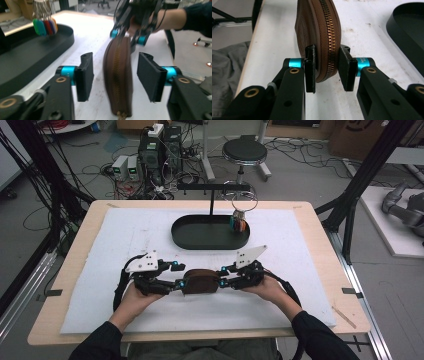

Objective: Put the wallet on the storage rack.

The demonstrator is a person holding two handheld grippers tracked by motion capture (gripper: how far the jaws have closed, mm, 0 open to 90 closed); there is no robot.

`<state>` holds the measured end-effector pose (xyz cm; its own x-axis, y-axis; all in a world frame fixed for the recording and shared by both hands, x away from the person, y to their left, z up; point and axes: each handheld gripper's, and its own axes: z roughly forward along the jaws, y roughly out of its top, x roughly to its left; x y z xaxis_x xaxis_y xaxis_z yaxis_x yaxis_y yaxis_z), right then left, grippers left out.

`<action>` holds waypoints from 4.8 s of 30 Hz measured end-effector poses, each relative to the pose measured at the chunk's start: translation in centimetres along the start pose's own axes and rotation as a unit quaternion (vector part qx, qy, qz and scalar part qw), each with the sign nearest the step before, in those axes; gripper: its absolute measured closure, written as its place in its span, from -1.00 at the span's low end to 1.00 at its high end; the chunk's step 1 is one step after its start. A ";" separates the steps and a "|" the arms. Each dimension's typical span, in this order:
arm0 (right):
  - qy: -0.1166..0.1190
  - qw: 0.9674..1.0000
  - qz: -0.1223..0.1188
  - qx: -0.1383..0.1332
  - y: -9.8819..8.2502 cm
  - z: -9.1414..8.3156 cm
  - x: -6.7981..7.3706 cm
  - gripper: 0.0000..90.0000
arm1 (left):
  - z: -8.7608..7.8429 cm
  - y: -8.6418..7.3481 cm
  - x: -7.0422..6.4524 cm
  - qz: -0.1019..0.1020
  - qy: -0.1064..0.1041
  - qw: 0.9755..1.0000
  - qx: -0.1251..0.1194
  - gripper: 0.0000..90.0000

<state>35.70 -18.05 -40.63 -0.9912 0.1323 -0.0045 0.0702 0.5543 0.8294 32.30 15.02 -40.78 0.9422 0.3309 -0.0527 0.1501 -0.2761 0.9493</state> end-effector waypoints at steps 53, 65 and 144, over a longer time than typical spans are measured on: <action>0.044 0.991 0.049 -0.114 1.7 -2.5 0.0 0.53 | -0.5 0.6 0.1 -0.044 -0.063 0.991 -0.112 0.43; -0.012 0.994 0.052 -0.099 1.4 -3.4 -0.4 -0.04 | -0.7 1.0 0.0 -0.034 -0.045 0.992 -0.111 0.53; -0.299 0.944 0.131 -0.051 -4.9 -11.5 -4.7 -0.13 | 11.2 1.0 11.8 -0.071 0.234 0.968 -0.058 0.54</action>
<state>38.75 -30.87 -38.20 -0.6978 0.7117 -0.0805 0.2629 0.3590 0.8955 46.91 8.55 -43.87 0.6716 0.7380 -0.0653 0.2084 -0.1035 0.9726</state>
